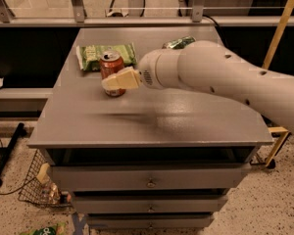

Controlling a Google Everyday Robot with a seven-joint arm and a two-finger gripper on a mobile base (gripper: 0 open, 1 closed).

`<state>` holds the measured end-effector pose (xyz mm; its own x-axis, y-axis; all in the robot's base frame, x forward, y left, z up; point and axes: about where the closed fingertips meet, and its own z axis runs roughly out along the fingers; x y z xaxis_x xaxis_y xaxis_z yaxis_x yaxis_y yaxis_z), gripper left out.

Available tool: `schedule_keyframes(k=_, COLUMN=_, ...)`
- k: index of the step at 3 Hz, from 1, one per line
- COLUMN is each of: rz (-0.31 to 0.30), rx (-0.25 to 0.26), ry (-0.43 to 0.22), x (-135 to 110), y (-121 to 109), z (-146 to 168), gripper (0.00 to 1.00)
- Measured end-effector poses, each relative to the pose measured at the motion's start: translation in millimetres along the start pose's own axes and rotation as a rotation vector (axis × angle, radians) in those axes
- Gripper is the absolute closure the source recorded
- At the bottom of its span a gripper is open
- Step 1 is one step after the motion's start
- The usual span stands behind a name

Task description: Place coke can upright

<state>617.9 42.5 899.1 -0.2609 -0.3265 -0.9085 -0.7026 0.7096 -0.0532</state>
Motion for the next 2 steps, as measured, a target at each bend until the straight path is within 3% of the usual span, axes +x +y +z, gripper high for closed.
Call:
schedule_keyframes(k=1, rz=0.015, rx=0.042, ry=0.038, x=14.2, y=-30.9, z=-34.6, gripper=0.0)
schedule_keyframes(k=2, rz=0.016, rx=0.043, ry=0.042, x=15.6, y=-31.7, z=-36.4, gripper=0.0)
